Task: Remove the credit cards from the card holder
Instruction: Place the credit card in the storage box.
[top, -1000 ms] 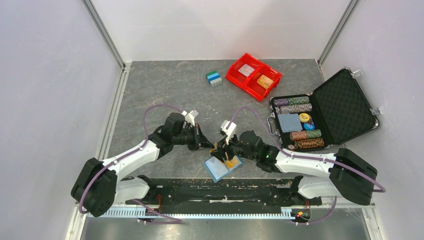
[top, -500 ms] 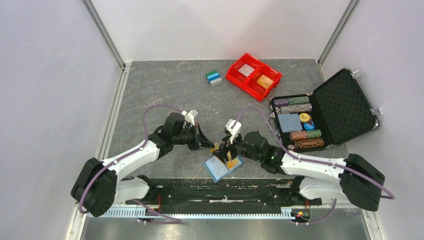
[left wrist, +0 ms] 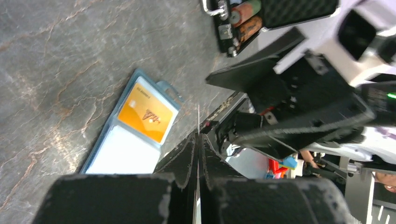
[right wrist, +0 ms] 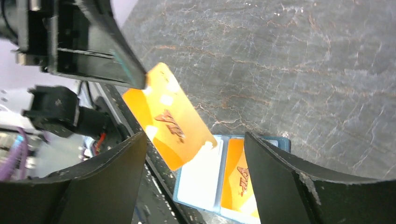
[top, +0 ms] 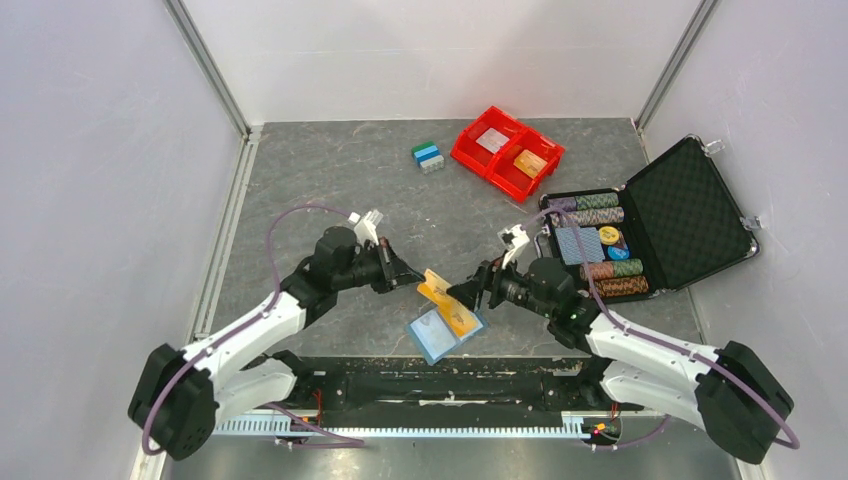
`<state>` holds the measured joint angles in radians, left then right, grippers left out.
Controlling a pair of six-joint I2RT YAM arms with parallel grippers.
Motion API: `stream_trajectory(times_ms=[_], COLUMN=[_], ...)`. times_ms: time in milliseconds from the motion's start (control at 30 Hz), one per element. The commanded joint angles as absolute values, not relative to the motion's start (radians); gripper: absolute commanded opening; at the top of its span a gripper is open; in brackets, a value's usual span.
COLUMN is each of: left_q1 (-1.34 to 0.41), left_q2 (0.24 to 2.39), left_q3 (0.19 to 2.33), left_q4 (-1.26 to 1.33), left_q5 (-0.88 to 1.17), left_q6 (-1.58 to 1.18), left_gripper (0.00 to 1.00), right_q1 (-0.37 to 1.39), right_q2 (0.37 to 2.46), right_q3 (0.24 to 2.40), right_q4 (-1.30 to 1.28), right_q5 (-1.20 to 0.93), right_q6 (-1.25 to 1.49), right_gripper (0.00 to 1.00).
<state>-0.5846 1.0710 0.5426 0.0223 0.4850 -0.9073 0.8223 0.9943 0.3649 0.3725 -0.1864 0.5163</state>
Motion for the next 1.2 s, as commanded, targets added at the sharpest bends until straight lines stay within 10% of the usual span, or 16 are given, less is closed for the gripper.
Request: stream_trajectory(times_ms=[0, 700, 900, 1167], left_q1=[-0.58, -0.581, -0.581, -0.581], left_q2=[0.968, 0.832, 0.838, 0.808], left_q3=[0.504, 0.384, 0.378, 0.428], left_q4=[0.148, 0.388, 0.388, 0.155], left_q5=[0.427, 0.435, 0.438, 0.392], left_q6=[-0.995, -1.136, -1.131, -1.004], left_gripper=[0.02, 0.02, 0.03, 0.75], right_q1=[0.732, 0.723, 0.72, 0.641], right_q2=[0.964, 1.03, 1.057, 0.981], right_q3=[0.278, 0.166, 0.173, 0.242], right_q4=[0.597, 1.037, 1.062, 0.83], right_q5=[-0.334, -0.336, -0.32, -0.29], right_q6=[0.787, 1.101, 1.111, 1.006], right_gripper=[0.77, 0.4, 0.04, 0.0])
